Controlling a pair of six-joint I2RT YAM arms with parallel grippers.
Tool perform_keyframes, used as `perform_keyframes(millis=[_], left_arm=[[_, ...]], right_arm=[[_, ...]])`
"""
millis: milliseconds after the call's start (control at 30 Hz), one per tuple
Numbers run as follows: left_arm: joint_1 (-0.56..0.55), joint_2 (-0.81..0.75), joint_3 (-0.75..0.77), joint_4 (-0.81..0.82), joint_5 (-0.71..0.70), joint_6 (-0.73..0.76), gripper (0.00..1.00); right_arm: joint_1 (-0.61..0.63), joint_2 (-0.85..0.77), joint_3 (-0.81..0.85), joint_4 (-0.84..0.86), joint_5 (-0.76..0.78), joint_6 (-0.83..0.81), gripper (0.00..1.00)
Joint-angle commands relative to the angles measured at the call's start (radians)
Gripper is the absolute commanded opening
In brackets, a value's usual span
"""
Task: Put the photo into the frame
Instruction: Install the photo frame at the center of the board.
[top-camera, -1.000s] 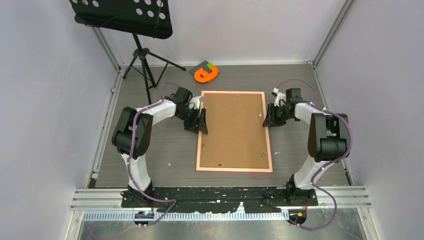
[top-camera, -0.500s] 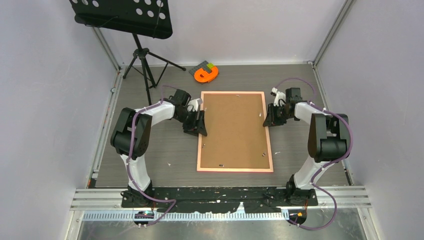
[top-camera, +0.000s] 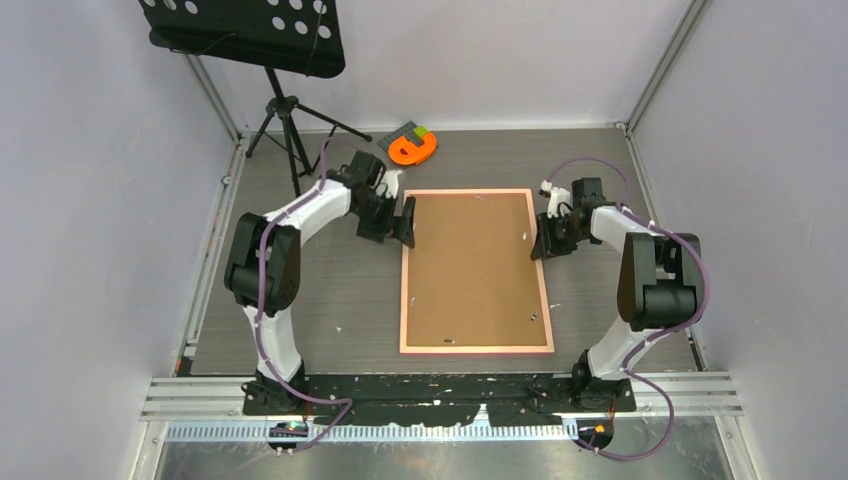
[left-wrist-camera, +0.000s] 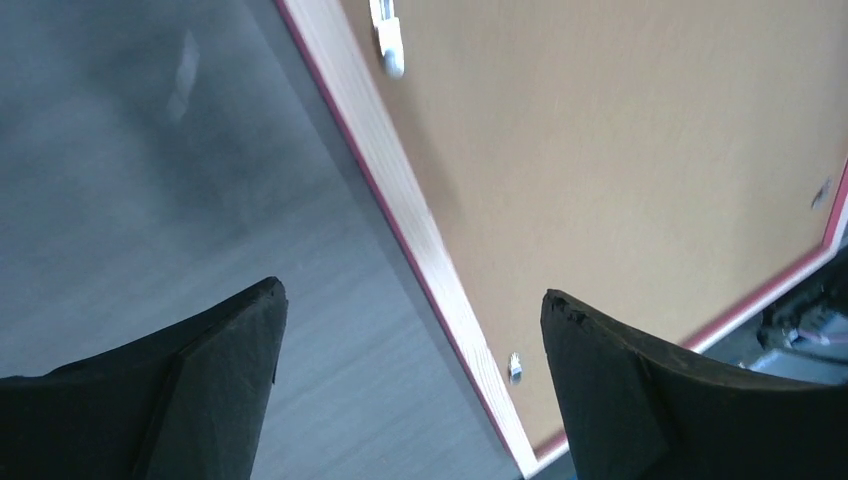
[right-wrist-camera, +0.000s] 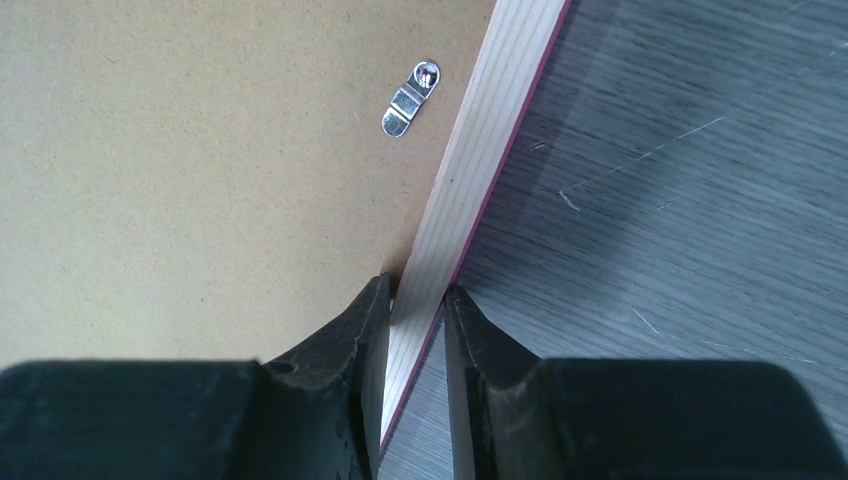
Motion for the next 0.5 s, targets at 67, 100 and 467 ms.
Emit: perform_keyframes(millis=[67,100,467], left_arm=[[0.005,0.118,0.233,-0.106,-0.098,0.057,0.90],[0.001,0.133,0.252,-0.112,-0.107,0.051,0.90],[-0.074,0.179,0.292,-0.082,-0.231,0.045,0.81]], right_arm=[[0.006,-0.062,0.001,-0.048,-0.026,-0.088,0.06],[0.006,-0.064,0.000,-0.054,-0.026,-0.096,0.06],[0.003,-0.092,-0.034,-0.073,-0.033,-0.142,0.06]])
